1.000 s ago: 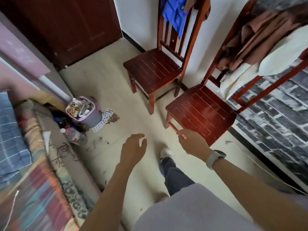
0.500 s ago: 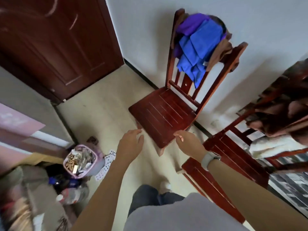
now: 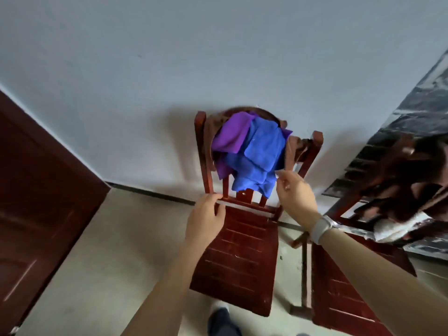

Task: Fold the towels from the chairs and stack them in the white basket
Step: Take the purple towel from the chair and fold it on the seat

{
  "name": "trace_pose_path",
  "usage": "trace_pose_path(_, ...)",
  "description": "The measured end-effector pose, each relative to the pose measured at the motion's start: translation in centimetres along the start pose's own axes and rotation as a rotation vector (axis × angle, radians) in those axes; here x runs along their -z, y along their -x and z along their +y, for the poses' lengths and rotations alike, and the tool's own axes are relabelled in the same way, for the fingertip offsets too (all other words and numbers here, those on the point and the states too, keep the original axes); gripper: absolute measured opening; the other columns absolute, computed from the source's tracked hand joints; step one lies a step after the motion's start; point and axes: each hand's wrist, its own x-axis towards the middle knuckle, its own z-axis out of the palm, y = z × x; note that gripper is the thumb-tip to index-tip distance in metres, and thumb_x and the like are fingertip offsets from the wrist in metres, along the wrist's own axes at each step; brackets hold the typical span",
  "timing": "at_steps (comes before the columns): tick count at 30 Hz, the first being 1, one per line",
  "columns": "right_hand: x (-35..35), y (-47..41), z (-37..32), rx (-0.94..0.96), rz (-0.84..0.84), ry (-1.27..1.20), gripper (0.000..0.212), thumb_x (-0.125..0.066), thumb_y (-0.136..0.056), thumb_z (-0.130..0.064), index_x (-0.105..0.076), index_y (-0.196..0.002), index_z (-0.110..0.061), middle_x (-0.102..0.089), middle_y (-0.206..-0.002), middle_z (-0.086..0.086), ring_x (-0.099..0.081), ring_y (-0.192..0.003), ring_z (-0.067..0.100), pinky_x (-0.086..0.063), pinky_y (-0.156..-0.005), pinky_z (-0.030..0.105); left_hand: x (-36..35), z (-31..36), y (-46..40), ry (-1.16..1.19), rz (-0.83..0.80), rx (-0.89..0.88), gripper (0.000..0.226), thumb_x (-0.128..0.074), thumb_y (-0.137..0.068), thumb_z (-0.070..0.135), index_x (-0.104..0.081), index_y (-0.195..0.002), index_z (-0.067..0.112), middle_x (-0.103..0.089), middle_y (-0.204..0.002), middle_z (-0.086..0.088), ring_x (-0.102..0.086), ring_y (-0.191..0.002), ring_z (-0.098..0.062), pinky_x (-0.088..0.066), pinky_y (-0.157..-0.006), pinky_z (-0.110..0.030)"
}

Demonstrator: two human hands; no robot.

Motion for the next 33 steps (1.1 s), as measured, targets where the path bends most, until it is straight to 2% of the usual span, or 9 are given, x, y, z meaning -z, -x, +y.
trace_pose_path(3,0.4,-4.4,-2.2,-0.023,0.138,0.058,0.033,-0.047,-0.089,-0.012,-0.055,-0.121,-0.011,-0.056,-0.119,0.011,-0.049,-0.113,0.028,-0.041,-0.087,0.035,1.7,1.5,-6.4,-0.010,0.144,-0.207,0.036,-0.045,-0.083,0.029,-0.062,-0.107,0.008,-0.063,-0.102,-0.011,-0.060,-0.094,-0.029,-0.048,-0.081,-0.038)
trace_pose_path(6,0.1,-6.7,-3.0,0.095,0.106,0.242,0.040,-0.051,-0.087,-0.013,-0.052,-0.127,-0.013,-0.052,-0.125,0.012,-0.046,-0.117,0.032,-0.039,-0.091,0.042,2.6,3.3,-11.7,-0.073,0.258,-0.297,0.032,-0.054,-0.081,0.022,-0.062,-0.108,0.007,-0.061,-0.105,-0.015,-0.059,-0.094,-0.035,-0.050,-0.078,-0.043)
trace_pose_path(10,-1.1,-8.5,-3.8,0.152,-0.056,0.418,0.055,-0.052,-0.088,-0.026,-0.035,-0.140,-0.022,-0.033,-0.147,0.004,-0.032,-0.133,0.028,-0.029,-0.104,0.046,2.9,4.2,-16.9,-0.148,0.172,-0.181,0.044,-0.058,-0.085,0.032,-0.055,-0.123,0.009,-0.054,-0.122,-0.014,-0.047,-0.113,-0.036,-0.042,-0.087,-0.045)
trace_pose_path(14,-1.9,-9.4,-4.3,0.098,-0.061,0.389,0.053,-0.053,-0.088,-0.035,-0.036,-0.137,-0.024,-0.033,-0.144,0.002,-0.031,-0.131,0.026,-0.030,-0.103,0.040,2.2,4.3,-18.7,-0.286,0.113,-0.256,0.034,-0.055,-0.087,0.036,-0.063,-0.113,0.015,-0.057,-0.118,-0.006,-0.046,-0.112,-0.029,-0.035,-0.085,-0.041)
trace_pose_path(17,-2.0,-9.6,-4.5,0.076,-0.019,0.341,0.049,-0.053,-0.087,-0.038,-0.041,-0.132,-0.022,-0.039,-0.138,0.001,-0.037,-0.126,0.026,-0.035,-0.099,0.038,2.2,4.4,-19.3,-0.137,0.150,-0.272,0.024,-0.059,-0.086,0.028,-0.069,-0.101,0.012,-0.064,-0.108,-0.007,-0.052,-0.105,-0.029,-0.035,-0.084,-0.039)
trace_pose_path(21,-2.1,-10.0,-4.8,0.042,-0.014,0.336,0.061,-0.051,-0.087,-0.044,-0.030,-0.140,-0.023,-0.043,-0.132,0.003,-0.041,-0.120,0.027,-0.038,-0.097,0.038,4.9,5.5,-20.7,0.330,0.168,-0.153,0.019,-0.060,-0.085,0.014,-0.070,-0.096,0.003,-0.069,-0.100,-0.012,-0.062,-0.097,-0.026,-0.040,-0.085,-0.026)
trace_pose_path(26,-1.7,-10.2,-4.5,0.040,-0.083,0.513,0.065,-0.047,-0.088,-0.047,-0.019,-0.144,-0.030,-0.038,-0.132,0.002,-0.039,-0.119,0.026,-0.038,-0.096,0.039,6.3,4.5,-17.6,0.593,0.016,-0.097,0.017,-0.051,-0.091,0.008,-0.068,-0.089,0.011,-0.065,-0.086,0.003,-0.056,-0.074,0.005,-0.042,-0.075,-0.014)
trace_pose_path(29,-2.3,-10.0,-4.9,0.046,0.002,0.495,0.055,-0.051,-0.085,-0.045,-0.040,-0.134,-0.021,-0.043,-0.128,0.006,-0.043,-0.116,0.030,-0.036,-0.093,0.042,6.3,2.3,-16.8,0.717,0.063,0.074,0.026,-0.042,-0.096,0.015,-0.056,-0.076,0.024,-0.059,-0.078,0.003,-0.052,-0.077,-0.011,-0.039,-0.072,-0.030)
trace_pose_path(33,-3.0,-10.7,-5.8,-0.002,0.059,0.465,0.059,-0.052,-0.079,-0.061,-0.053,-0.117,-0.016,-0.044,-0.124,0.006,-0.043,-0.112,0.031,-0.036,-0.089,0.043,6.4,2.9,-17.2,0.725,0.041,0.123,0.029,-0.034,-0.098,0.017,-0.049,-0.073,0.020,-0.052,-0.075,-0.003,-0.047,-0.077,-0.018,-0.036,-0.070,-0.030)
